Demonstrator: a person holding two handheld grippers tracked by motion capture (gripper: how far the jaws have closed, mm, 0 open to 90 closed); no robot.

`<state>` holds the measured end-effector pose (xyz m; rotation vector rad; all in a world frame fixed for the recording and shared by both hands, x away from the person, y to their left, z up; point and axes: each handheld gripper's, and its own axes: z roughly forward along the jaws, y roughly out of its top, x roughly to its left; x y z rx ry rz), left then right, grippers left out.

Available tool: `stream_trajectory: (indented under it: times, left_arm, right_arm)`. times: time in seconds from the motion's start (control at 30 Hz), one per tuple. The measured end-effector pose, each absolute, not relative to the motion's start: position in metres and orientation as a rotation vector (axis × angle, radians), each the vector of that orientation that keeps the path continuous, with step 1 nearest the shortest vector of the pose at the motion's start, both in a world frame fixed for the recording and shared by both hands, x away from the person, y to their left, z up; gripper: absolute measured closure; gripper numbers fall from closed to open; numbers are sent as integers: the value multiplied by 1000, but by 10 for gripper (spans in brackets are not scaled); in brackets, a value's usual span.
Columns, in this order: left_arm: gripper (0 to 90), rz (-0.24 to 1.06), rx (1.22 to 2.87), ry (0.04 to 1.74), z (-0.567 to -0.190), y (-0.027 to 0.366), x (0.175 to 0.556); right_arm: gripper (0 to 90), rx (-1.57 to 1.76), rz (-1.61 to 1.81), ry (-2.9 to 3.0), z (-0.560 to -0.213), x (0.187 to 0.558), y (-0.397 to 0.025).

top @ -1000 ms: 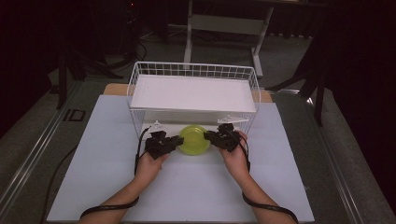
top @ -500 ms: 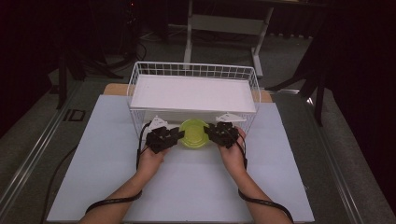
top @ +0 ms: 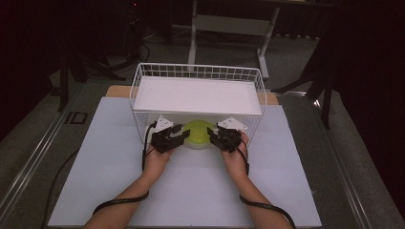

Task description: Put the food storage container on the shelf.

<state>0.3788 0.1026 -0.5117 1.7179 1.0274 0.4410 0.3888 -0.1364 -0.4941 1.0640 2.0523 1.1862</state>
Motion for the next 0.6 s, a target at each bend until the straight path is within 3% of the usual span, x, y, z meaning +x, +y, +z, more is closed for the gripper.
stream_trajectory:
  times: [0.6]
  left_arm:
    - [481, 373, 1718, 981, -501, 124, 340]
  right_arm:
    - [520, 1063, 1306, 2115, -474, 342, -139]
